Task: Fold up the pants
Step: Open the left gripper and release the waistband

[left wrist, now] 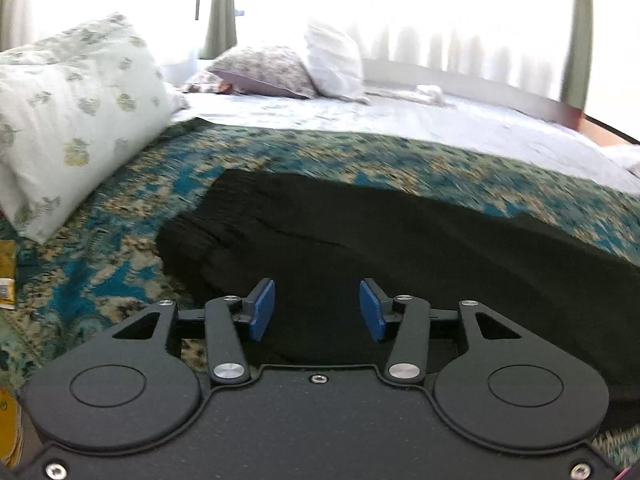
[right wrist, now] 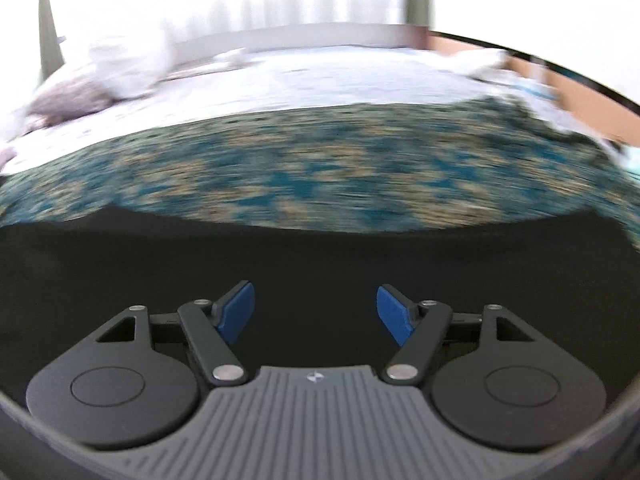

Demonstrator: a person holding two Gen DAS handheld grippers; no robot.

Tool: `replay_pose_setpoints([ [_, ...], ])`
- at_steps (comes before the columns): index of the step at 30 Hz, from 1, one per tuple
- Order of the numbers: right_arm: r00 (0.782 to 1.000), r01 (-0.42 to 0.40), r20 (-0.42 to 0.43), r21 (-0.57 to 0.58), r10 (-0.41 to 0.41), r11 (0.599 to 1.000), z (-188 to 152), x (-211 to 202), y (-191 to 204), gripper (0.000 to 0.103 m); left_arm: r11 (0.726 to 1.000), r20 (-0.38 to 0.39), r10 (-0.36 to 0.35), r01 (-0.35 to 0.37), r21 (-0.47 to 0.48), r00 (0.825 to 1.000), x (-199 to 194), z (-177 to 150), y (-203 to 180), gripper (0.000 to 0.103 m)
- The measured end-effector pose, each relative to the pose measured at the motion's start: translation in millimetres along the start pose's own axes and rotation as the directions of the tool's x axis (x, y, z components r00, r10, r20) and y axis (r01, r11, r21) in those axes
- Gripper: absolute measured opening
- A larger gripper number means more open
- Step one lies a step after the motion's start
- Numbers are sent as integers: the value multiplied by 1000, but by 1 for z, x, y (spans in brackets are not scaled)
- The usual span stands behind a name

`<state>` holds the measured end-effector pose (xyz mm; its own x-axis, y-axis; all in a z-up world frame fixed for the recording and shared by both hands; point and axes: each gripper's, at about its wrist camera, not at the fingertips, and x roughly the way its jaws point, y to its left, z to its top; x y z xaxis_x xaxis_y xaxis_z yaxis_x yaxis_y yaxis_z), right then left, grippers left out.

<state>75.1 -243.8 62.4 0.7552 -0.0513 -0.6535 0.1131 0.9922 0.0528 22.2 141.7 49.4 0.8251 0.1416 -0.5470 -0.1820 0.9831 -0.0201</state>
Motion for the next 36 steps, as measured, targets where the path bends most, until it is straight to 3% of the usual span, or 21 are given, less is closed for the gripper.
replay_pose_setpoints([
  [6, 987, -148, -77, -39, 144, 988, 24, 52, 73, 84, 997, -65, -14, 19, 75, 998, 12, -28, -10, 45],
  [9, 980, -176, -106, -85, 167, 981, 31, 74, 110, 84, 996, -37, -20, 23, 81, 999, 10, -37, -8, 45],
  [10, 978, -187, -113, -111, 174, 976, 32, 80, 122, 79, 996, -36, -24, 27, 80, 999, 11, -38, -7, 45],
  [13, 983, -157, -129, -205, 132, 966, 32, 101, 157, 64, 998, -35, -41, 43, 55, 999, 12, -40, -2, 46],
  [17, 992, -107, -91, -280, 84, 954, 36, 123, 181, 63, 997, -20, -54, 55, 61, 998, 12, -42, 3, 46],
  [21, 990, -124, -98, -224, 104, 967, 50, 133, 175, 67, 996, -14, -57, 58, 62, 998, 13, -43, 4, 47],
  [27, 976, -204, -93, -69, 197, 977, 45, 107, 139, 73, 997, -25, -73, 73, 4, 997, 12, -37, 13, 47],
  [32, 957, -290, -35, -61, 289, 955, 2, 59, 119, 75, 999, -38, -42, 43, 18, 998, 17, -32, 16, 47],
  [36, 947, -317, 8, -138, 321, 938, -46, 21, 115, 75, 999, -45, -22, 23, 22, 999, 21, -30, 19, 47],
])
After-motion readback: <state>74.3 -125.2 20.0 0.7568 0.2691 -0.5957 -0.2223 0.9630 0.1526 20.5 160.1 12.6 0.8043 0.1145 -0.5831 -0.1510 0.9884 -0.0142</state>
